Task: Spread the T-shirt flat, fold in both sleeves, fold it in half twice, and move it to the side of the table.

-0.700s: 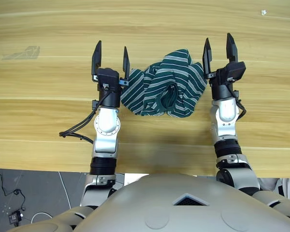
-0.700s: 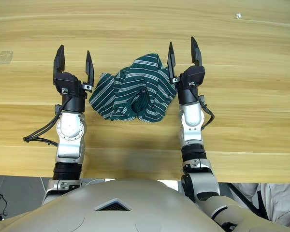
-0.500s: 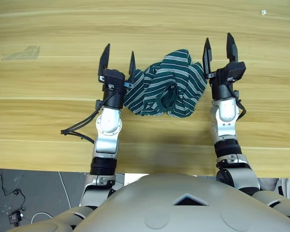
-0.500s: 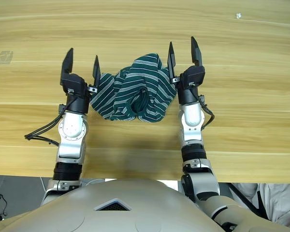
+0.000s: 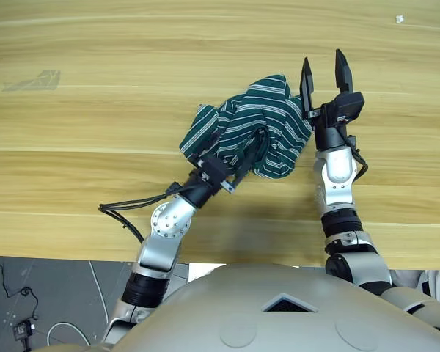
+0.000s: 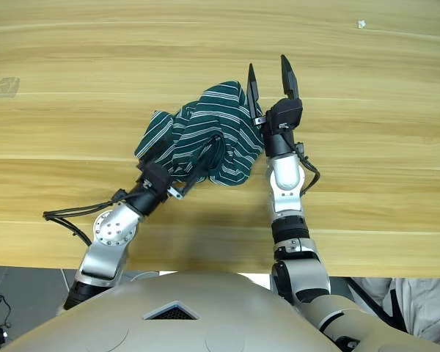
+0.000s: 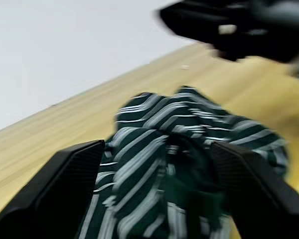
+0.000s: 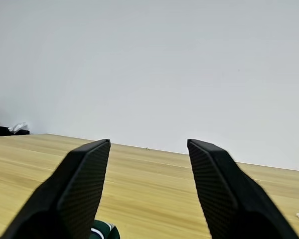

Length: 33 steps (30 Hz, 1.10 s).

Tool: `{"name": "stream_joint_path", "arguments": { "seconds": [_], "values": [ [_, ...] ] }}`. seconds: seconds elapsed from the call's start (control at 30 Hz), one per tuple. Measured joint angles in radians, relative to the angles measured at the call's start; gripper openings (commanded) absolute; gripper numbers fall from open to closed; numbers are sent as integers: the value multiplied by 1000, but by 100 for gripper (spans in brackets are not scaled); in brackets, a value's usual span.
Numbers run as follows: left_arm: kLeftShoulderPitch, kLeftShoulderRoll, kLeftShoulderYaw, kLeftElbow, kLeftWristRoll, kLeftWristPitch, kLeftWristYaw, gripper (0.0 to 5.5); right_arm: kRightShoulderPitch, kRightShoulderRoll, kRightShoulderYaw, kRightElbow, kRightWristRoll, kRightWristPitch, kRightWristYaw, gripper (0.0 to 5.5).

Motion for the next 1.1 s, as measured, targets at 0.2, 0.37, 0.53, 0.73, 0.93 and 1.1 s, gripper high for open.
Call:
{"name": "stream_joint_path", "arguments": {
  "seconds": [0.2, 0.37, 0.53, 0.73, 0.93, 1.1],
  "values": [
    [8, 25, -34, 8, 64, 43, -3, 395, -1, 0, 0, 0, 0, -1, 0, 289],
    [-6, 29, -43, 52, 137, 49, 41, 395, -3, 0, 1, 2, 0, -1, 0, 289],
    [-16, 30, -55, 96, 158, 51, 54, 395, -4, 0, 2, 4, 0, -4, 1, 289],
    [-30, 18, -45, 125, 145, 80, 55, 395, -5, 0, 2, 8, 0, -6, 2, 289],
    [-45, 9, -39, 144, 148, 80, 75, 395, -6, 0, 2, 16, 0, -12, 2, 289],
    [-63, 10, -42, 161, 157, 76, 77, 339, -14, 0, 2, 27, 0, -13, 2, 289]
  ]
}}
